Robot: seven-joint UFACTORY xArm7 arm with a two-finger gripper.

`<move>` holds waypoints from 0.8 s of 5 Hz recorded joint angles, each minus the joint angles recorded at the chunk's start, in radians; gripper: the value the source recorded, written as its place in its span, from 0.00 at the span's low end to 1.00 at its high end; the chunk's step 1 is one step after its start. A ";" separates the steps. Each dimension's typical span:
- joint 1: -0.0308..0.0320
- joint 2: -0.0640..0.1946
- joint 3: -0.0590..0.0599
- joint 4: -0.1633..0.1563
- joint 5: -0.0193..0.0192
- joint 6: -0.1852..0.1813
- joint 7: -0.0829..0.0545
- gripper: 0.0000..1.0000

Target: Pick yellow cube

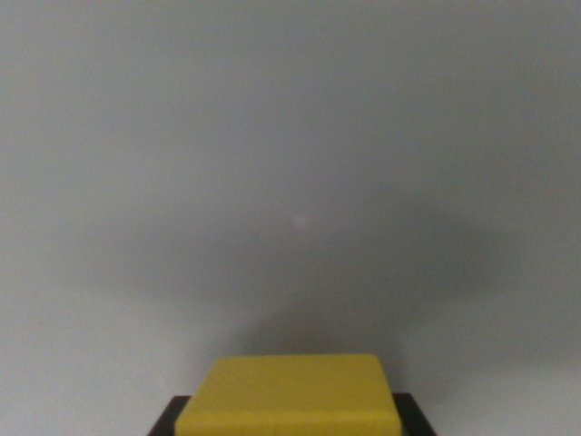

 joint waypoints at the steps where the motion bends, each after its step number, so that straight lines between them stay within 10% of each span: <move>1: 0.0000 0.000 0.000 0.000 0.0000 0.000 0.000 1.00; 4: -0.0003 -0.021 -0.001 0.030 -0.0024 0.051 0.003 1.00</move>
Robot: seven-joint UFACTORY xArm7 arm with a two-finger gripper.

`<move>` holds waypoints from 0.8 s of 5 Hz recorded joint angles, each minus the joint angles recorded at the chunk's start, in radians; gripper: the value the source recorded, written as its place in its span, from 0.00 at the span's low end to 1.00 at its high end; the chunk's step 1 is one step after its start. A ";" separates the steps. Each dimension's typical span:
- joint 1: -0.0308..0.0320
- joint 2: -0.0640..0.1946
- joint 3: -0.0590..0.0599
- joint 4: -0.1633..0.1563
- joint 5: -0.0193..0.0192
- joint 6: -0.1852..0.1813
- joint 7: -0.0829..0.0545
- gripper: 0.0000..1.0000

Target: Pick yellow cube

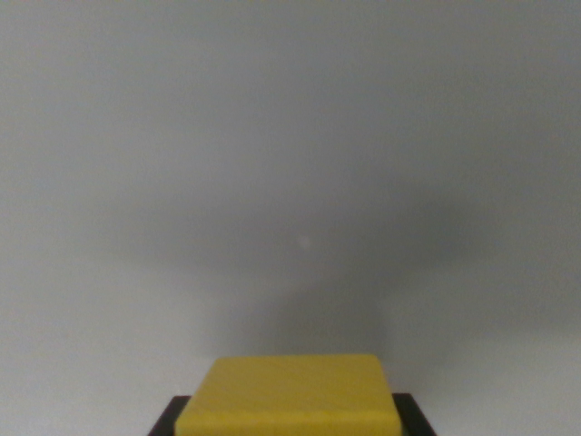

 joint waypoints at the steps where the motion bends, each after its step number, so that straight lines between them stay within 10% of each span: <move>1: 0.0000 0.000 0.000 0.000 0.0000 0.000 0.000 1.00; 4: -0.0003 -0.027 -0.001 0.038 -0.0030 0.064 0.004 1.00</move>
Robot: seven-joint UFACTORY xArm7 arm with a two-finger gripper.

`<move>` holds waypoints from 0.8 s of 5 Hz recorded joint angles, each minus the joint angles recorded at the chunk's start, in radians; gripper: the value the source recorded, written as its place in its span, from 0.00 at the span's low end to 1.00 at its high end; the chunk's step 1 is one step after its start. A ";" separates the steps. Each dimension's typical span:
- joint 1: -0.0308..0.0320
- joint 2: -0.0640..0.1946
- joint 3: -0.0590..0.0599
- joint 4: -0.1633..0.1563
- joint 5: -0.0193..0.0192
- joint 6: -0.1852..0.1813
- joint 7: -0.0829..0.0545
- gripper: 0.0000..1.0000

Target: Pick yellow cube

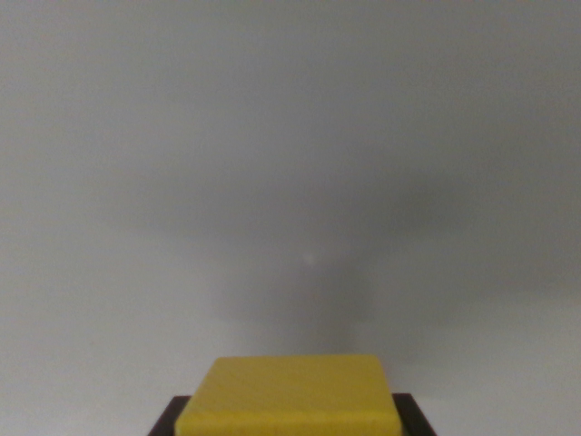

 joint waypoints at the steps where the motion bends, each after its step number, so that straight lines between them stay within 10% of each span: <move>1: 0.0000 0.000 0.000 0.000 0.0000 0.000 0.000 1.00; 4: -0.0004 -0.032 -0.001 0.046 -0.0037 0.078 0.005 1.00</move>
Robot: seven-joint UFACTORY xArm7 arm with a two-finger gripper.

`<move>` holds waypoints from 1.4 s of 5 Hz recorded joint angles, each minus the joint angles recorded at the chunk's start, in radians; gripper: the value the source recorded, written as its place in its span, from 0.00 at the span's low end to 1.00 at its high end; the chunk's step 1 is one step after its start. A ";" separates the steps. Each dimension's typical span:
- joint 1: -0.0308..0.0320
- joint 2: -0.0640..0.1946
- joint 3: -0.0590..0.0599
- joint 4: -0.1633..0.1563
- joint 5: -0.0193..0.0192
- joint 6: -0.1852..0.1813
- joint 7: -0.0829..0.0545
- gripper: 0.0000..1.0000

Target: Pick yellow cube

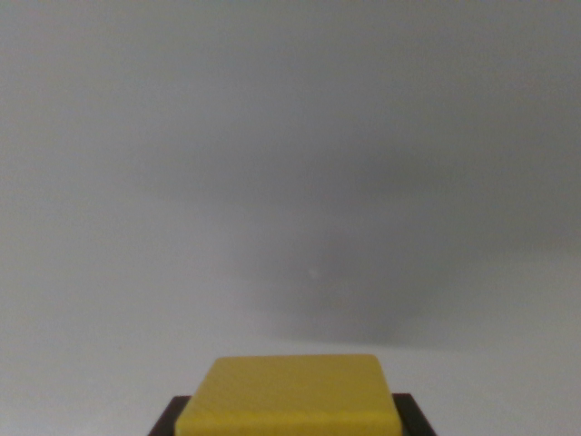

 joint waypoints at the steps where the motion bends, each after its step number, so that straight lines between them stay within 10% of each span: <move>1: 0.0000 0.000 0.000 0.000 0.0000 0.000 0.000 1.00; 7: -0.0007 -0.055 -0.001 0.078 -0.0062 0.133 0.009 1.00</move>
